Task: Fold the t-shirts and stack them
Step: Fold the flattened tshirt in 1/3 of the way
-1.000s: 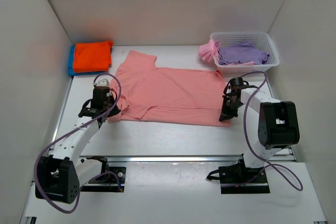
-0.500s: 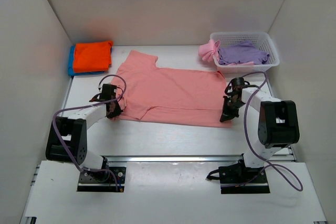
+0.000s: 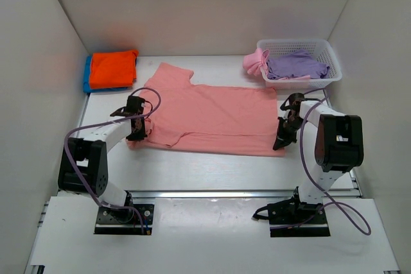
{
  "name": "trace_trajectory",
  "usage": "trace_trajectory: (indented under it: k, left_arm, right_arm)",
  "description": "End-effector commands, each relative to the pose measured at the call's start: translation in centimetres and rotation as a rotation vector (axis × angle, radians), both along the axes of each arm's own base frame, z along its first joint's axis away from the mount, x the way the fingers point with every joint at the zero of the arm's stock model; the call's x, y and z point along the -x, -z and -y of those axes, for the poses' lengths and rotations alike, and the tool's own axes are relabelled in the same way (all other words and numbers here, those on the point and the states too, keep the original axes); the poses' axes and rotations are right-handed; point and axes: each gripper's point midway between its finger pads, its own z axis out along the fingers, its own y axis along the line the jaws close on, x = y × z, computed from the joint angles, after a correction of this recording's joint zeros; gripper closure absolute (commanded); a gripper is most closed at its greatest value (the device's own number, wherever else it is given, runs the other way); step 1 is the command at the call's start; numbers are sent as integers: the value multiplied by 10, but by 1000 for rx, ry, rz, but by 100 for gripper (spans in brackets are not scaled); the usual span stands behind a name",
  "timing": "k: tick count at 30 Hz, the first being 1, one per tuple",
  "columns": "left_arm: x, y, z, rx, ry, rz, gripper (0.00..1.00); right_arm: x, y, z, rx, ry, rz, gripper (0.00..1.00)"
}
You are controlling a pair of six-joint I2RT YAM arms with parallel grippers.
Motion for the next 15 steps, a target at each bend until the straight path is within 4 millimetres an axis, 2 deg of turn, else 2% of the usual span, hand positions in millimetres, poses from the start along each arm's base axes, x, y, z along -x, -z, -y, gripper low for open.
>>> trace_trajectory:
  k: [1,4,7,8,10,11,15]
  left_arm:
    - [12,-6,-41,-195,26,-85,77]
    - [18,0,-42,-221,53,-123,76]
    - [22,7,-36,-213,80,-154,66]
    - [22,8,-36,-212,81,-159,67]
    - [26,11,-37,-224,93,-189,94]
    - [27,10,-39,-234,97,-209,100]
    - [33,5,-22,-236,178,-259,100]
  right_arm:
    - [16,16,46,198,-39,-78,100]
    - [20,19,45,221,-57,-105,100]
    - [16,19,44,222,-65,-96,100]
    - [18,18,43,219,-67,-97,100]
    - [18,17,51,257,-52,-101,100]
    - [20,17,54,268,-53,-114,100]
    - [21,13,65,277,2,-116,100]
